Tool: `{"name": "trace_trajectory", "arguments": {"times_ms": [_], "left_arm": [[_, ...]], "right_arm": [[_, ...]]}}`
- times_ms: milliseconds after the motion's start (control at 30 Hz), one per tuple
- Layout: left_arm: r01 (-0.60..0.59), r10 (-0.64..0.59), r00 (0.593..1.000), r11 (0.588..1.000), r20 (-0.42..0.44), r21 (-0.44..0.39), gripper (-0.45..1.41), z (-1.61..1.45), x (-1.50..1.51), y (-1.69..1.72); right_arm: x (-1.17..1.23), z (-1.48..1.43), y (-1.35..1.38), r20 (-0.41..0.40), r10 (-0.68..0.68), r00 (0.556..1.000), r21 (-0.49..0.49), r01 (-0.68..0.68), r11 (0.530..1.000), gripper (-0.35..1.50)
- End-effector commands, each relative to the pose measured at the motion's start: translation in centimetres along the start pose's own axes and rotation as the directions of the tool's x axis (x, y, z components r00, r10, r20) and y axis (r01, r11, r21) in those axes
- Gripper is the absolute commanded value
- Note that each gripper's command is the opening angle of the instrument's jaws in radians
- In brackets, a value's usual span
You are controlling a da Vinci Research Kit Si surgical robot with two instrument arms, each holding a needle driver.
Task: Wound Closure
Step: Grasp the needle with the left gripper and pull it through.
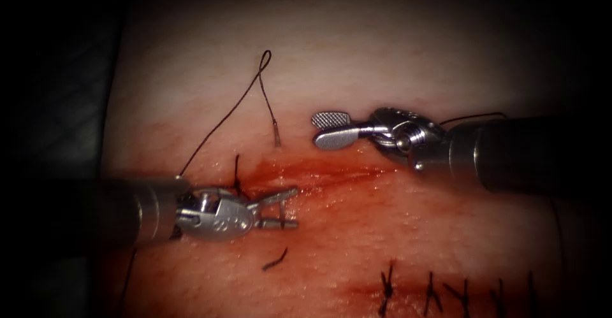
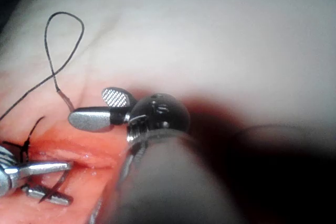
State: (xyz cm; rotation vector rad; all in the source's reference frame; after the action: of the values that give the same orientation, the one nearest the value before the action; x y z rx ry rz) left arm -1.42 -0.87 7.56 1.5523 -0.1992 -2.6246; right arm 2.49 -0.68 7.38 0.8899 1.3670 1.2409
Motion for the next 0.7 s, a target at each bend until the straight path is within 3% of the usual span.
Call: {"name": "trace_trajectory", "arguments": {"times_ms": [33,133,167,233,333,400,467,600,633,700], "left_arm": [[0.0,0.0,1.0,1.0,0.001,0.001,0.1,0.06,-0.02,0.01],[-0.001,0.001,1.0,1.0,0.006,0.003,-0.21,0.07,-0.03,0.01],[-0.001,0.001,1.0,1.0,0.006,0.003,-0.45,0.07,-0.03,0.01],[-0.001,0.001,1.0,1.0,0.005,-0.004,-0.45,0.06,-0.04,-0.01],[0.141,-0.141,0.99,0.989,0.001,-0.042,-0.45,0.05,-0.06,-0.03],[0.263,-0.265,0.964,0.963,-0.018,-0.06,-0.45,0.03,-0.04,-0.06],[0.415,-0.419,0.907,0.906,-0.034,-0.089,-0.45,-0.01,-0.02,-0.11],[0.596,-0.607,0.793,0.789,-0.042,-0.146,-0.45,-0.08,0.05,-0.18],[0.671,-0.687,0.725,0.719,-0.042,-0.184,-0.45,-0.12,0.11,-0.22],[0.715,-0.736,0.676,0.668,-0.04,-0.207,-0.45,-0.15,0.16,-0.25]], "right_arm": [[-0.02,0.06,0.04,-0.004,0.001,1.0,0.004,-0.001,1.0,0.84],[-0.02,0.06,0.03,-0.003,0.001,1.0,0.004,-0.001,1.0,0.84],[-0.03,0.05,0.02,-0.003,-0.005,1.0,0.005,0.005,1.0,0.84],[-0.04,0.04,0.01,-0.005,-0.005,1.0,0.007,0.005,1.0,0.84],[-0.04,0.02,-0.01,-0.005,-0.021,1.0,0.011,0.021,1.0,0.83],[-0.01,0.02,-0.02,-0.003,-0.106,0.994,0.011,0.106,0.994,1.05],[-0.01,0.02,-0.04,-0.006,-0.158,0.987,0.012,0.158,0.987,1.13],[-0.03,0.02,-0.06,-0.005,-0.164,0.986,0.013,0.164,0.986,1.13],[-0.05,0.02,-0.07,-0.005,-0.165,0.986,0.014,0.165,0.986,1.08],[-0.08,0.03,-0.07,-0.002,-0.167,0.986,0.015,0.167,0.986,1.01]]}}
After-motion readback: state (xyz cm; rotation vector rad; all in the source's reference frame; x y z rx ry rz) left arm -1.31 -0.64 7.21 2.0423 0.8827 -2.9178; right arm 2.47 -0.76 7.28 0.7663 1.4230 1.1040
